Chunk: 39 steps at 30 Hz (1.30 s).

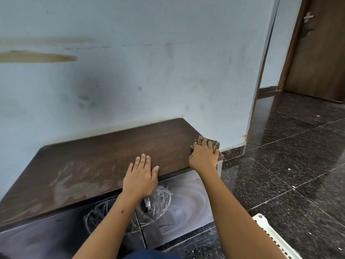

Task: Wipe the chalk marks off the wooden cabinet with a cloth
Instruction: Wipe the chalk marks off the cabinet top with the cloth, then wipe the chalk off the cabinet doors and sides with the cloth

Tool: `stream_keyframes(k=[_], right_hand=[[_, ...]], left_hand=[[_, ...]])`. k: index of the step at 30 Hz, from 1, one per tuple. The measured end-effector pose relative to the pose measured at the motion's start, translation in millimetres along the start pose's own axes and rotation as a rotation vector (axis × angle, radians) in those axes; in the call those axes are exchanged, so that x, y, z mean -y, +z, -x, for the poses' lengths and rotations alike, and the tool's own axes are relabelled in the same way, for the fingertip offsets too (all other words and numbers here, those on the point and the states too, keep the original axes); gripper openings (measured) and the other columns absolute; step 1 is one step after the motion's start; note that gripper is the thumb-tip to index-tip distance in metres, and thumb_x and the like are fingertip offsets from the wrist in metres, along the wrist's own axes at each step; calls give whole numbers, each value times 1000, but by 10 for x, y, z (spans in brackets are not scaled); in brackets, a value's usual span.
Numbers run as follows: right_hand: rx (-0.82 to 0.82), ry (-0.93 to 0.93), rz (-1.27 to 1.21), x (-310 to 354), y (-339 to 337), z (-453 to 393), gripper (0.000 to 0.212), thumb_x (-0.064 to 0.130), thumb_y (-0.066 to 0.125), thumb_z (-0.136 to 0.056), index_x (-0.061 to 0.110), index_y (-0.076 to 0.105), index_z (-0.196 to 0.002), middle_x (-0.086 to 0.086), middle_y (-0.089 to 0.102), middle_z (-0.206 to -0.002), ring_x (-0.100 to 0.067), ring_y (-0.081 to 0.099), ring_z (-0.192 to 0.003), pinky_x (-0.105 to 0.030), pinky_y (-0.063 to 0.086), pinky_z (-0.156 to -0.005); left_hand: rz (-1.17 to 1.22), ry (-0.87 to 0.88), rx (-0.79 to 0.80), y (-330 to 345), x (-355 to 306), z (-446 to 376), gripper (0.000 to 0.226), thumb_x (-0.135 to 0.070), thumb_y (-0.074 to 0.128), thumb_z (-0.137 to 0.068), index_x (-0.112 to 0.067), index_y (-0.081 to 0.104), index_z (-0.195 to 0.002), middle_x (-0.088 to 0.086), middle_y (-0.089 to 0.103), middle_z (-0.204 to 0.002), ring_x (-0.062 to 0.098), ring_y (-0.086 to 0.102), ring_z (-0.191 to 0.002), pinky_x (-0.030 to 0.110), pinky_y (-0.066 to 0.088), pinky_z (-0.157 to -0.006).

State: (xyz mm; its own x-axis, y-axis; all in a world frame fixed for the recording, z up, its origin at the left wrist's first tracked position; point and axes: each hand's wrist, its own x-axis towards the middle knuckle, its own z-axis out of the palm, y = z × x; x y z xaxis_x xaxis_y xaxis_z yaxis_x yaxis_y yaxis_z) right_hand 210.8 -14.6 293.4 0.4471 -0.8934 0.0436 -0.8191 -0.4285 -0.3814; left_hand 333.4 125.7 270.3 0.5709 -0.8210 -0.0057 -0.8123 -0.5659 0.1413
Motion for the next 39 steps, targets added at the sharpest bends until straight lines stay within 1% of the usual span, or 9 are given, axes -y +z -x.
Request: stream_keyframes(k=[4,8,11,17,23,27,33,36,39], right_hand=[[119,-111,16,396,47,99,47,24,37,-94,15,40,-140,-11,20,-154,-28,15,-143,-49,17,-115],[219,-306,60,862,167,299,39,30,32,-98,20,48,-132,-6,32,-149,-26,24,-138,-45,24,-108],[208,-468,80,1230,333,535,39,32,29,-99,23,46,-134,-4,30,-151,-25,23,-139,-46,23,-107],[105,-642,17,2005,870,1142,49,31,30,-98,19,31,-145,-8,18,-156,-26,15,-142,-45,17,-110],[200,-882,28,2954,1379,1623,49,21,25,-103,15,16,-150,-7,9,-158,-22,6,-145,-42,14,-112],[227,-974,77,3245,1432,1657,51,24,26,-102,16,11,-150,-6,10,-158,-20,6,-145,-43,9,-115],[314,-830,-5,3208,1328,1479,50,29,27,-101,21,19,-150,0,5,-159,-19,-4,-146,-52,-5,-116],[208,-674,-34,2947,1264,1104,57,28,40,-94,20,24,-148,0,14,-158,-21,3,-146,-54,-3,-115],[115,-502,2,2463,1083,606,60,28,38,-92,16,21,-149,-2,18,-156,-24,9,-144,-55,2,-115]], left_hand=[[117,17,91,-127,303,361,55,-39,12,-102,-15,1,-150,2,-9,-158,15,-9,-145,31,-6,-116],[492,-105,141,-398,592,759,55,-41,12,-102,-16,11,-150,0,2,-158,13,-4,-145,33,-5,-118],[623,-203,60,-571,884,1031,56,-46,13,-100,-21,15,-150,-2,7,-158,11,-2,-145,37,-3,-118],[549,-373,-74,-615,1421,1297,61,-47,10,-99,-15,11,-151,1,7,-158,14,-2,-145,35,-7,-116],[585,-447,-303,-567,1808,1467,55,-37,14,-101,-13,12,-150,3,8,-158,12,1,-145,32,-9,-117],[694,-493,-483,-589,1963,1502,51,-33,14,-102,-14,15,-149,3,11,-157,12,5,-145,35,-3,-119],[688,-546,-408,-551,1962,1490,51,-35,11,-102,-14,17,-149,4,12,-157,12,4,-145,35,-9,-117],[702,-581,-359,-565,1955,1552,55,-41,10,-101,-15,19,-149,3,13,-157,14,2,-145,33,-7,-117],[688,-585,-305,-581,1926,1566,57,-43,7,-100,-17,16,-150,1,11,-157,16,-1,-145,35,-6,-118]])
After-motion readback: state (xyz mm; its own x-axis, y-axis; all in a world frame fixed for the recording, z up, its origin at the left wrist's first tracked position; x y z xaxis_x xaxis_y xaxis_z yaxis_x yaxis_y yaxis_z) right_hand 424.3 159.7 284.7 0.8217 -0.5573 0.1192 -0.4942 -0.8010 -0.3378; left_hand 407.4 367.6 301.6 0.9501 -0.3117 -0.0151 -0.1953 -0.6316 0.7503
